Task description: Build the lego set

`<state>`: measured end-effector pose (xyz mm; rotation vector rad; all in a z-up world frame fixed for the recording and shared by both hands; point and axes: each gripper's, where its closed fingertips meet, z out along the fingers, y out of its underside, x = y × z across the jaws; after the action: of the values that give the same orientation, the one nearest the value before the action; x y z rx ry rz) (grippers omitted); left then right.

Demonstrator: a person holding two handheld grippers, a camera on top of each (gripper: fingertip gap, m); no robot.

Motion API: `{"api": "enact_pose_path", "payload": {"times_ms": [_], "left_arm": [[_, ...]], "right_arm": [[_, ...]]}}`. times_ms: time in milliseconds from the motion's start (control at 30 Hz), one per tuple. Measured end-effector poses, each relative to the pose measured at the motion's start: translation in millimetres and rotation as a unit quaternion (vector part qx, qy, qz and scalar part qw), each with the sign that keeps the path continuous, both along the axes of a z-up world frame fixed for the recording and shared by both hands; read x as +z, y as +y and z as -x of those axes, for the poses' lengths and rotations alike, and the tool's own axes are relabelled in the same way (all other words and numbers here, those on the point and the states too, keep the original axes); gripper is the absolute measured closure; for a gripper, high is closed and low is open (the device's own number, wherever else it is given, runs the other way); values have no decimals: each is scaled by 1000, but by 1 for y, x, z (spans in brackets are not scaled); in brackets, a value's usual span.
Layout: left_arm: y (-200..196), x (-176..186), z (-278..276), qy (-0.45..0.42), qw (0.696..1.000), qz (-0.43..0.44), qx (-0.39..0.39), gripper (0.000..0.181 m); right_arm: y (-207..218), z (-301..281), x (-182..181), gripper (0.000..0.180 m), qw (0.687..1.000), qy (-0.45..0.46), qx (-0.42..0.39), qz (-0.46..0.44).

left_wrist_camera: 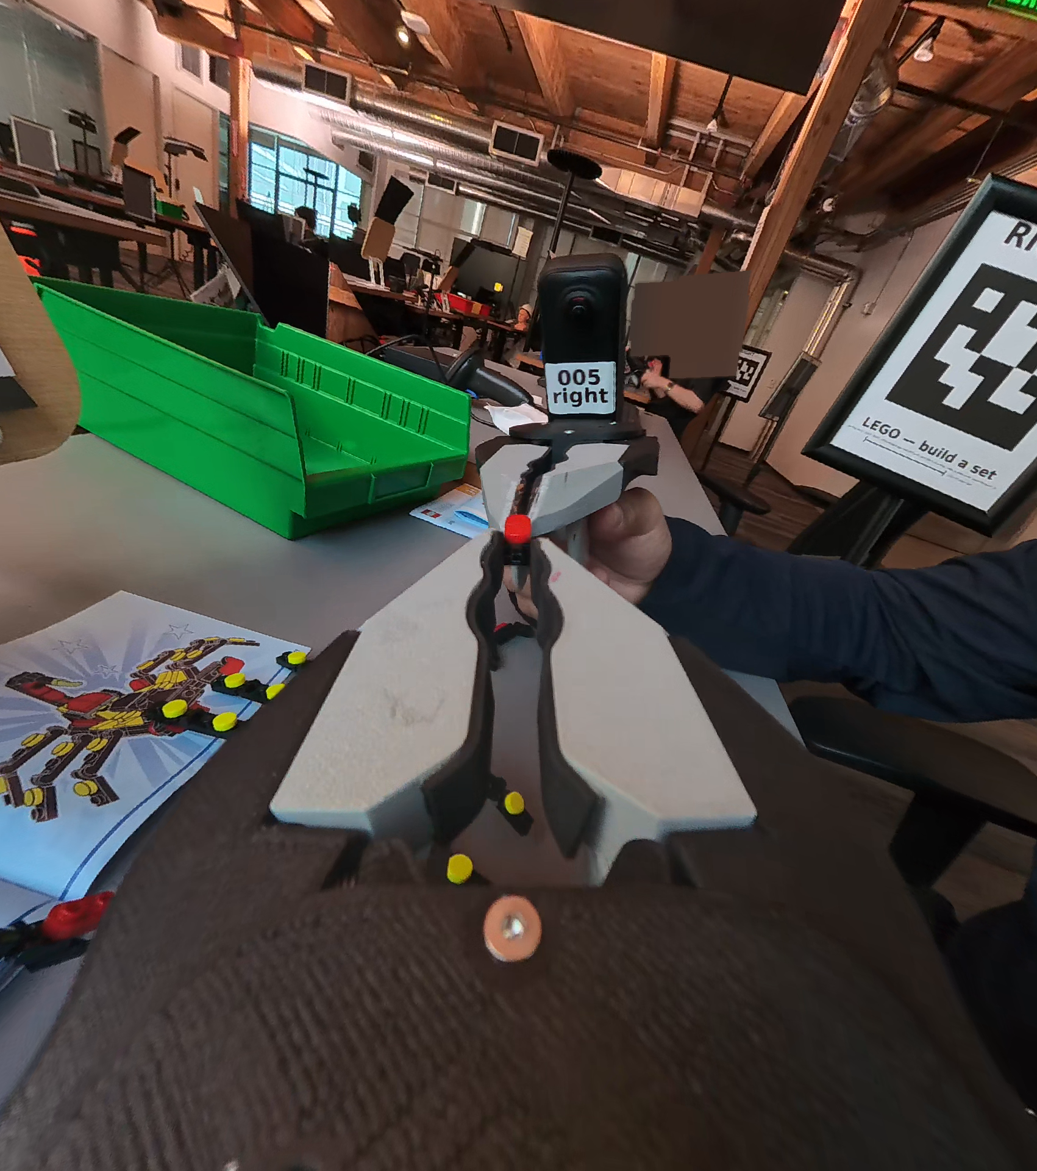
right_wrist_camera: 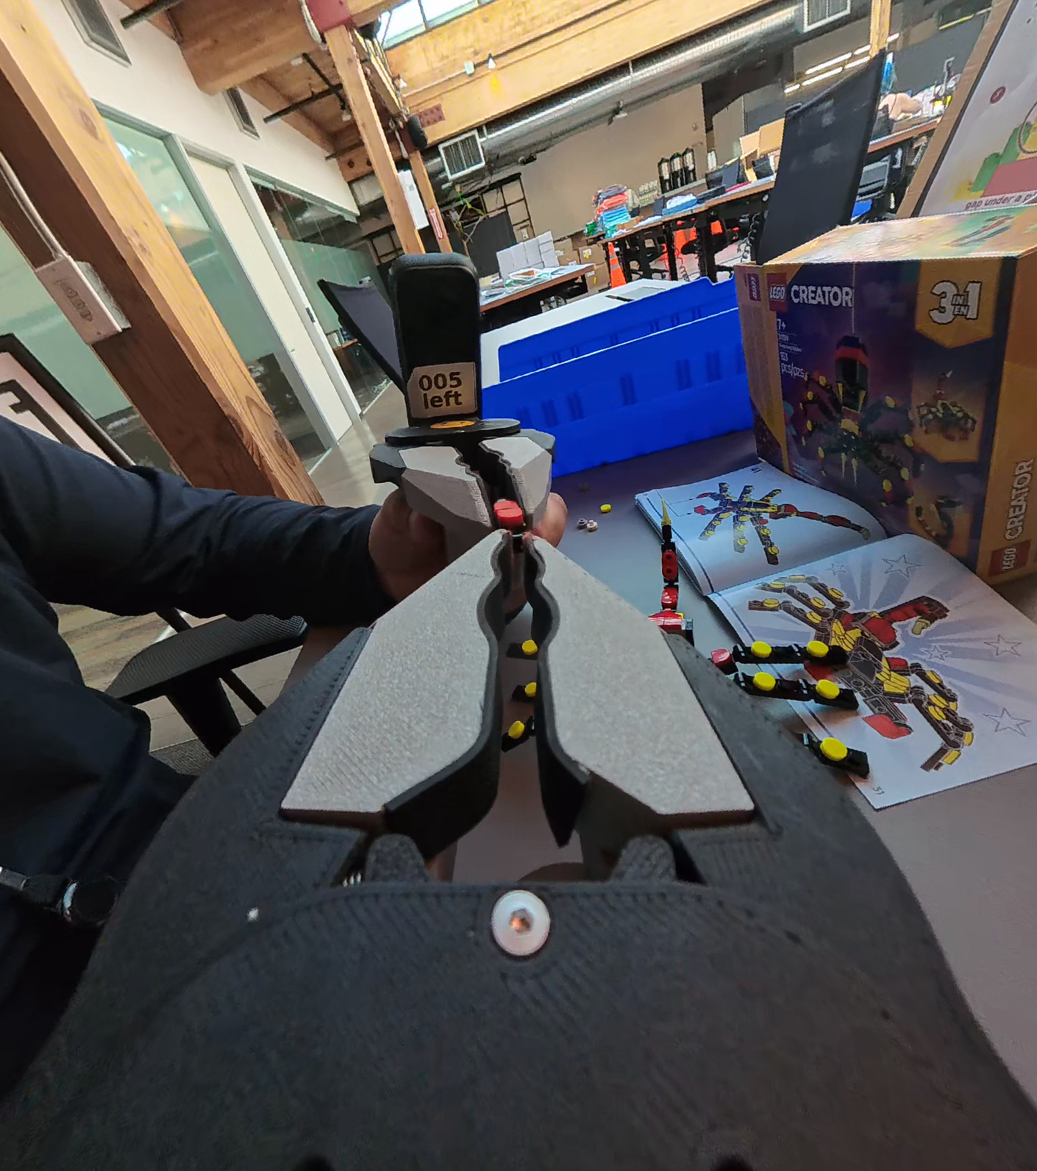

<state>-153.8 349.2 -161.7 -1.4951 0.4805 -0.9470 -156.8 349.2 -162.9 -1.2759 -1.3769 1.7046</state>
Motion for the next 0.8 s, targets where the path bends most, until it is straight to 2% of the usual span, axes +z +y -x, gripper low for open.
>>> {"api": "enact_pose_path", "payload": {"times_ms": [467, 633, 800], "left_arm": [[-1, 5, 0, -13, 1000, -13, 3, 176], [-3, 6, 1, -68, 995, 40, -53, 176], [-3, 3, 1, -25, 999, 21, -34, 176]], "right_arm": [[-2, -1, 1, 180, 1000, -2, 2, -7], [-3, -2, 0, 180, 1000, -1, 8, -6], [-3, -3, 0, 180, 1000, -3, 7, -3]]}}
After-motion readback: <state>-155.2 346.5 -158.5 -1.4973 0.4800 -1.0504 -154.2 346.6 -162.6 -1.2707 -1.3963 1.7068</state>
